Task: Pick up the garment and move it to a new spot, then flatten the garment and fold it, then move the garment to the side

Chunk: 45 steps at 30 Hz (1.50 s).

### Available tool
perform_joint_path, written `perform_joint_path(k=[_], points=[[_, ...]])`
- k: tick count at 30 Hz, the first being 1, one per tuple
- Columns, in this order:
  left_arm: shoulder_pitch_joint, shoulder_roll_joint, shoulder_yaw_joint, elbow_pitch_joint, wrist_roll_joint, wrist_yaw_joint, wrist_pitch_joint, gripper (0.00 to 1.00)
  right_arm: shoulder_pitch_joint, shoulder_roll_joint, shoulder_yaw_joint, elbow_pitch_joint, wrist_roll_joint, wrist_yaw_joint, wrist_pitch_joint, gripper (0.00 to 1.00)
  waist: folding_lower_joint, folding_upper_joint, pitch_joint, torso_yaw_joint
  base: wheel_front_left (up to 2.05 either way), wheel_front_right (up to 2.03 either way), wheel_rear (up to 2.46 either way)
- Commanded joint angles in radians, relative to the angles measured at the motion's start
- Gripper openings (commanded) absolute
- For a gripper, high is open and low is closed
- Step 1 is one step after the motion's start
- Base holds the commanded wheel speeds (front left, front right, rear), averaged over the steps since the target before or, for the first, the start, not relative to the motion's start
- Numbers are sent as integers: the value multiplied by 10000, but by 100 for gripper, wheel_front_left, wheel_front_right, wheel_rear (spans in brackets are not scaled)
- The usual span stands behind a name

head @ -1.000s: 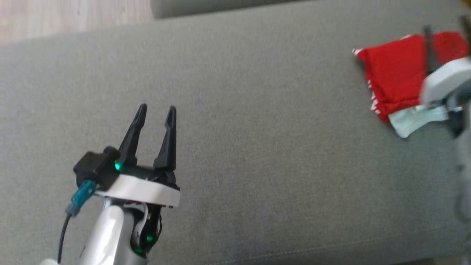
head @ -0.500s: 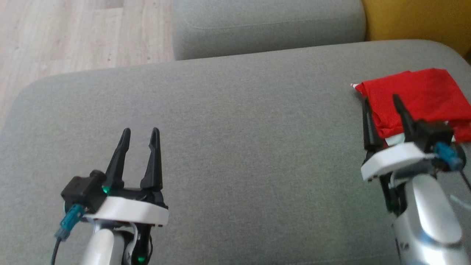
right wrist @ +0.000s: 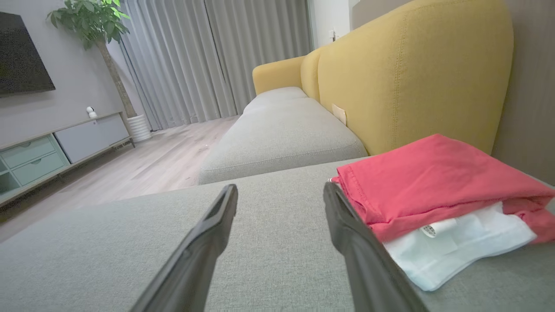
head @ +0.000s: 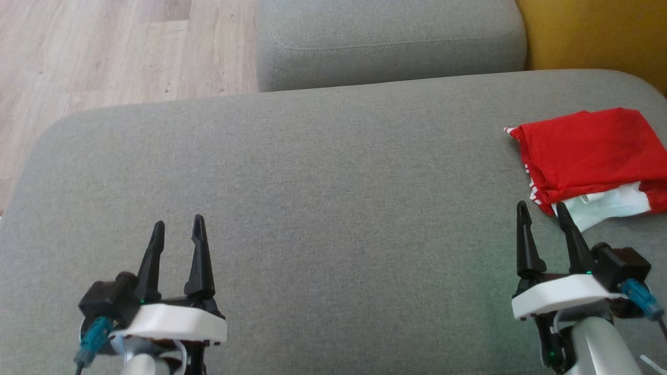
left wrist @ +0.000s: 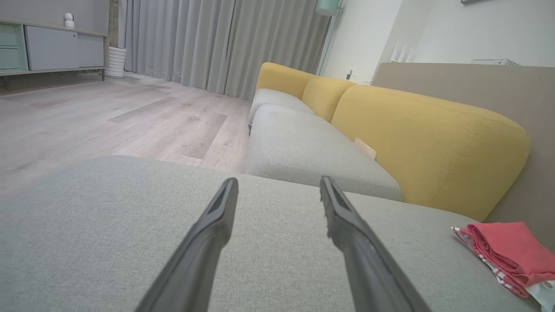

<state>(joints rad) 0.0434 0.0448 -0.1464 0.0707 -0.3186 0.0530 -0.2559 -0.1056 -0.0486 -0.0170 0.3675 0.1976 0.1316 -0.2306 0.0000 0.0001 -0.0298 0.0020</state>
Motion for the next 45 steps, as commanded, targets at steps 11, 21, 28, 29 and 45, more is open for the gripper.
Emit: perform_joint_path(k=[11,21,28,29,45], points=[[-271,54,429,-402,-285,-281,-59,100,-294,-17,450,-476,113,-9,-273,100,0,-1,-42,-21,0,0,0],[-222,54,466,-366,-480,-419,-59,100,-271,-17,460,-484,163,-9,-298,100,0,-1,-18,-3,0,0,0],[-220,54,515,-342,-557,-495,-59,100,-254,-17,487,-478,188,-9,-306,100,0,-1,-30,6,0,0,0],[-215,54,522,-350,-557,-493,-59,100,-254,-17,491,-475,193,-9,-306,100,0,-1,-31,5,0,0,0],[161,-9,240,101,-575,-445,4,0,4,6,252,20,142,0,-164,0,0,-1,-57,17,0,0,0]])
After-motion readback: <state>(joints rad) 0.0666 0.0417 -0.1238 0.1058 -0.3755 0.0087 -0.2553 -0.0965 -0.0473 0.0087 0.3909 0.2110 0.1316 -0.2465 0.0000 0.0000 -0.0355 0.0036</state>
